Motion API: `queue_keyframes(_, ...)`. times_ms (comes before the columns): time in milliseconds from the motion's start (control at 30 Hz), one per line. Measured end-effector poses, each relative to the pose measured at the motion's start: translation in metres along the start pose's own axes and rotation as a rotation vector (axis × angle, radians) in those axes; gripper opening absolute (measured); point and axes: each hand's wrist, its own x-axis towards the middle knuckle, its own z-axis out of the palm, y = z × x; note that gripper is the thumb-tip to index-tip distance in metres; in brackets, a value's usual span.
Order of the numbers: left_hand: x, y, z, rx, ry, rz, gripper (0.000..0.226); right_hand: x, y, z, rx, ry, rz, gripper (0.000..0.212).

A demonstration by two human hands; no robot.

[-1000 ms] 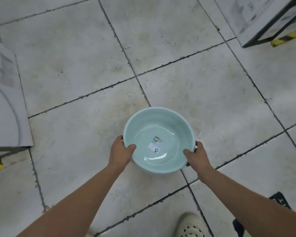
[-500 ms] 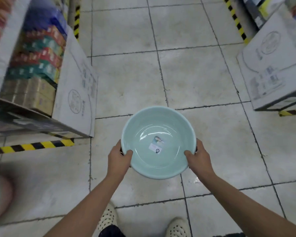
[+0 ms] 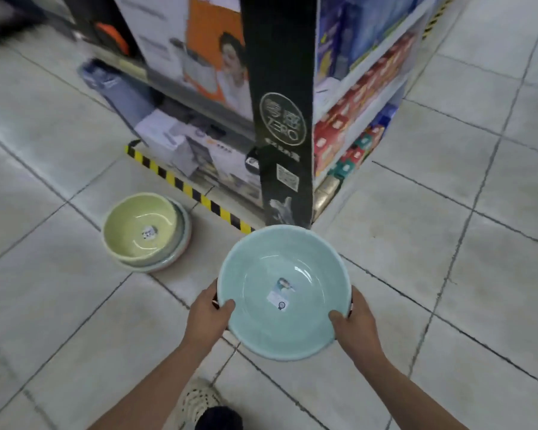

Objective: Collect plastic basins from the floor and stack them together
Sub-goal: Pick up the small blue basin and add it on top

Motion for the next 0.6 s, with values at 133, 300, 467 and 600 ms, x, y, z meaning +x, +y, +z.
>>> queue_keyframes(133, 0.017, -0.015, -0.094, -0.084, 0.158, -0.089, 0.046, 0.019, -0.067, 0.081, -0.086, -0.144, -0.052, 0.065)
queue_keyframes(300, 0.043, -0.044, -0.190, -0.166, 0.260, -0.145, 0.043, 0.038, -0.134, 0.183, -0.222, -0.278, -0.098, 0.059)
queue_keyframes(467, 0.084, -0.072, -0.265, -0.172, 0.271, -0.224, 0.035, 0.061, -0.182, 0.267, -0.260, -0.366, -0.032, 0.058)
queue_keyframes(600, 0.123, -0.086, -0.309, -0.179, 0.306, -0.252, 0.035, 0.083, -0.212, 0.326, -0.255, -0.393, -0.038, 0.058)
